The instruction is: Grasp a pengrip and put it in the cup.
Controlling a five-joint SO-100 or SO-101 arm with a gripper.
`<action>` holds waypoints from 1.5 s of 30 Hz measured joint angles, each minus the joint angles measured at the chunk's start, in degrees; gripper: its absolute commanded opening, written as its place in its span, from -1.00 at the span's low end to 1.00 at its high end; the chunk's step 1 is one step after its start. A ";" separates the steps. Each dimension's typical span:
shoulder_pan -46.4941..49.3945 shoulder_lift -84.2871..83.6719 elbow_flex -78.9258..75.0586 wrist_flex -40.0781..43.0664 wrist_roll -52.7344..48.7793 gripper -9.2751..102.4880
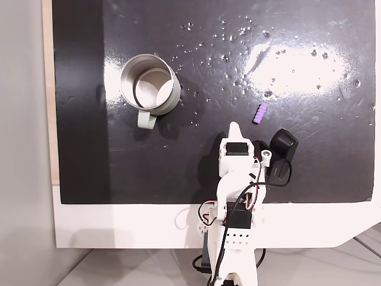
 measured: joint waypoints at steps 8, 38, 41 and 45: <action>0.09 0.00 -1.58 0.26 2.29 -0.83; 14.59 -75.50 -87.28 22.15 -40.52 -0.83; 15.82 -80.51 -89.21 22.15 -45.09 -0.83; 16.26 -85.69 -89.91 22.15 -50.98 -0.83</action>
